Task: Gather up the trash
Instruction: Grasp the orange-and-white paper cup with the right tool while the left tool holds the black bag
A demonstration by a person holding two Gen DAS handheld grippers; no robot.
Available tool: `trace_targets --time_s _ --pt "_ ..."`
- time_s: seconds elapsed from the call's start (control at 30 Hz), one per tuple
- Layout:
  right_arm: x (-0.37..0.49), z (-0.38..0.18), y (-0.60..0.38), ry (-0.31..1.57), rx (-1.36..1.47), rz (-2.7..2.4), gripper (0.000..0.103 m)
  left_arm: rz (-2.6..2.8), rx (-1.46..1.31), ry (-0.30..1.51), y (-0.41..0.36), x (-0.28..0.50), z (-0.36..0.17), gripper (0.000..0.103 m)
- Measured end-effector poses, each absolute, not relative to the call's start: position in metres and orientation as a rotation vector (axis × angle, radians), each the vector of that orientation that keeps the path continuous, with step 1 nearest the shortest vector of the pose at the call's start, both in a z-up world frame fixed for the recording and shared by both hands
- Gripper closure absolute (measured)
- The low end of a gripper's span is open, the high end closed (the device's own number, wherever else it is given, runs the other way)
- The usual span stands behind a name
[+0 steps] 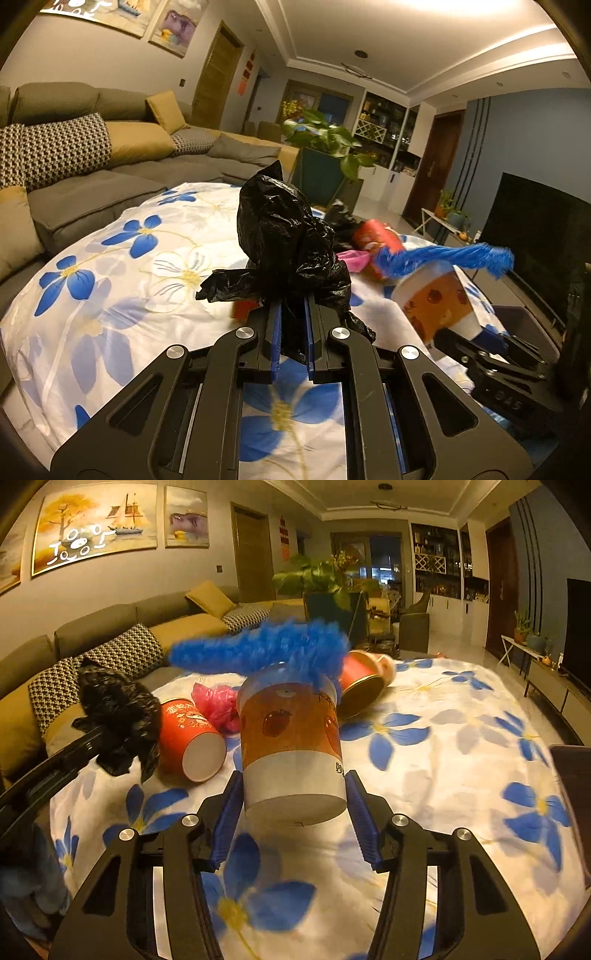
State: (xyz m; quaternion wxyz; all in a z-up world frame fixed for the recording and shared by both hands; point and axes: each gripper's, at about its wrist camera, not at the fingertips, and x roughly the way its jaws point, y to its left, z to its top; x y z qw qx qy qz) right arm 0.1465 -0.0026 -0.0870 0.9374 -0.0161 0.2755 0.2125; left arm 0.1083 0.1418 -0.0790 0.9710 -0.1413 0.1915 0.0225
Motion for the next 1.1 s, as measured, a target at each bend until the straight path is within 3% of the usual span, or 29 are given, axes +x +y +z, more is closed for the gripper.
trace_targets --time_s 1.1 --pt "0.085 -0.053 -0.171 0.321 0.163 0.096 0.049 -0.228 -0.095 0.333 0.002 0.111 -0.041 0.093"
